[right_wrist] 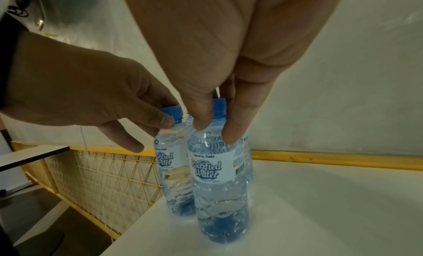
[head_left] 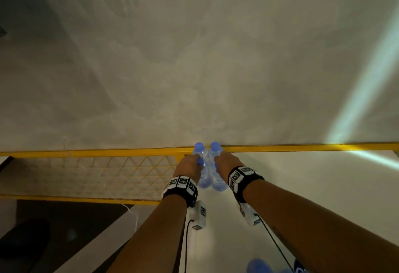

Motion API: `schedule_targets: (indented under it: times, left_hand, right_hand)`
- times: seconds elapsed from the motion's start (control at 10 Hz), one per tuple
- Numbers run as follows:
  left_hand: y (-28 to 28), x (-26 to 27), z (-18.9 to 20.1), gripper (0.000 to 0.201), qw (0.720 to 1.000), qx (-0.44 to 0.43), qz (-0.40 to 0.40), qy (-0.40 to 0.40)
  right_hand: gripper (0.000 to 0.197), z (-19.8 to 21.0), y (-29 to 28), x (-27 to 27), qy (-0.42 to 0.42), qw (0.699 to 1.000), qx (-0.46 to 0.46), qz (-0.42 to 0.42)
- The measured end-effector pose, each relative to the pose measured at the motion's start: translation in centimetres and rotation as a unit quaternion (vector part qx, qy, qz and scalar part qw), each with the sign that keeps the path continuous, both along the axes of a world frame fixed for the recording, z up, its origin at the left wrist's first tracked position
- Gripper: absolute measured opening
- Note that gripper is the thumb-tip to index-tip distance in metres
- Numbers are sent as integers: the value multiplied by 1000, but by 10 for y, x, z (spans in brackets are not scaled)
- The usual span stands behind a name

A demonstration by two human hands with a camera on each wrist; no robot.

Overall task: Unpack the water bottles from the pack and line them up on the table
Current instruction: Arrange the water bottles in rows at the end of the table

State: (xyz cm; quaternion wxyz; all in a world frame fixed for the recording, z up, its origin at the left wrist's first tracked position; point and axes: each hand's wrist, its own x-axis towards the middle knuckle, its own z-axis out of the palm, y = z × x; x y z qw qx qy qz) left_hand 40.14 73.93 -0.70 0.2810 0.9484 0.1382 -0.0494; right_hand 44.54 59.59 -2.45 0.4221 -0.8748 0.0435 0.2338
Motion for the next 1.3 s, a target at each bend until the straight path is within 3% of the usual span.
schedule_targets:
  times: [0.1, 0.2, 0.3, 0.4, 0.5, 0.6, 0.7, 0.8, 0.9, 1.0, 1.1, 1.2, 1.3]
  left_hand:
    - [-2, 2, -1, 26, 1000, 20, -20, 2]
    - [-1, 0, -5, 32, 1000, 10, -24, -4]
    - [-1, -8, -11, 53, 999, 14, -34, 6]
    - [-15, -35, -10, 70, 996, 59, -42, -57]
    - [-37, -82, -12, 59, 988, 33, -89, -121]
    - [-59, -143, -17, 48, 970, -70, -202, -112]
    - [-85, -190, -24, 41, 951, -102, -282, -76]
    - [-102, -214, -22, 47, 954, -99, -282, -22]
    - [-113, -220, -15, 58, 950, -62, -305, 12]
    - [-123, -221, -4, 59, 949, -15, -311, 57]
    - [-130, -224, 2, 49, 951, 16, -299, 73]
    - [-133, -228, 3, 31, 954, 37, -291, 67]
    - [-135, -232, 1, 19, 958, 51, -277, 53]
  right_hand:
    - [36, -3, -2, 5, -41, 999, -27, 22]
    - [26, 4, -12, -2, -72, 988, -87, 106]
    - [56, 13, -29, -21, -107, 957, -165, 214]
    - [57, 43, -49, -61, -151, 954, -129, 224]
    - [49, 74, -76, -113, -158, 934, -93, 307]
    - [32, 92, -103, -173, -148, 901, -81, 401]
    - [21, 94, -126, -219, -105, 891, -117, 426]
    - [27, 81, -140, -254, -68, 890, -153, 424]
    - [19, 58, -144, -280, -56, 901, -162, 399]
    - [22, 44, -140, -297, -90, 890, -190, 405]
    - [27, 42, -135, -309, -105, 889, -233, 380]
    - [27, 42, -135, -315, -91, 912, -245, 316]
    - [28, 29, -134, -314, -96, 915, -238, 310]
